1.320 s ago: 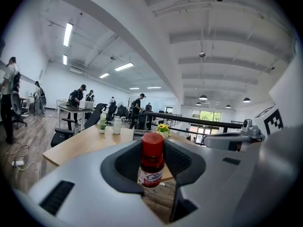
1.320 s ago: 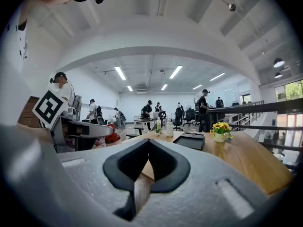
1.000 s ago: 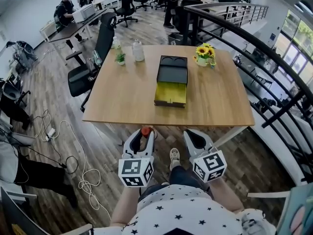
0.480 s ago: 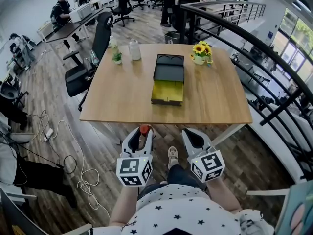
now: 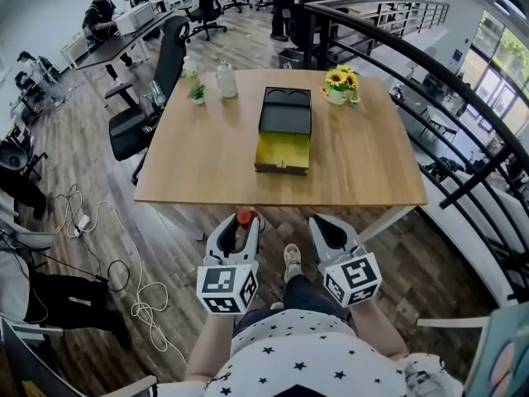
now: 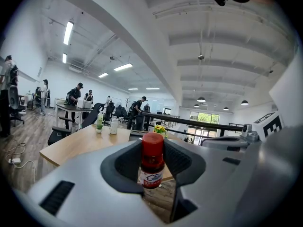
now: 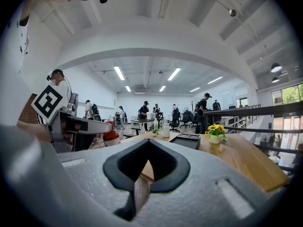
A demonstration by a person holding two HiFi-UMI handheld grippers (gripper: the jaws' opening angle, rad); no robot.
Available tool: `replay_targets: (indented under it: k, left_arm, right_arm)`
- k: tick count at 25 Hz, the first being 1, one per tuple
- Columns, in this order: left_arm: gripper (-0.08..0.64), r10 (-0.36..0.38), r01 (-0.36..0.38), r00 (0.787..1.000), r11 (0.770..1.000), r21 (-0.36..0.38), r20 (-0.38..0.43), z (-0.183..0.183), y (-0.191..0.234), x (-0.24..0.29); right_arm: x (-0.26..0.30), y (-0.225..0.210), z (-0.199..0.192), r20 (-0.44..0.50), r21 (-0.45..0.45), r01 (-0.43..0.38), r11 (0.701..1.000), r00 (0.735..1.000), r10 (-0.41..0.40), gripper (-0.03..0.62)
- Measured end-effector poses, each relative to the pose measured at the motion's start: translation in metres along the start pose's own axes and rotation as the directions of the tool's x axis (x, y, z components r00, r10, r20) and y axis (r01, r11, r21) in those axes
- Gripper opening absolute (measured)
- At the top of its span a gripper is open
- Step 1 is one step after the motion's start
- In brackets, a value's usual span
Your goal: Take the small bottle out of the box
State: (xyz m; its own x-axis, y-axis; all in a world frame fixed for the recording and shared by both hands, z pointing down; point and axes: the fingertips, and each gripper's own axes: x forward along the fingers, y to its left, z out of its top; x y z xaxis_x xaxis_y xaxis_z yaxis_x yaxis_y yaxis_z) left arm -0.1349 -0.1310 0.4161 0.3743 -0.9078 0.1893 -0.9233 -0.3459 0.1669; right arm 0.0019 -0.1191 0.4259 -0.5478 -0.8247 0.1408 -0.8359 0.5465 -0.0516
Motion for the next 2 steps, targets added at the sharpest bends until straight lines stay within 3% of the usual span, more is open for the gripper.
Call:
replay_targets:
  k: [2]
  left_arm:
    - [0.135,-0.001,0.001,1.0,1.0,-0.004,-0.001,0.0001,0.0001,-0.0001]
  right_arm:
    - [0.0001,0.0,0.0003,0.0,0.001,0.001,1.0,1.0,-0.001,0.005]
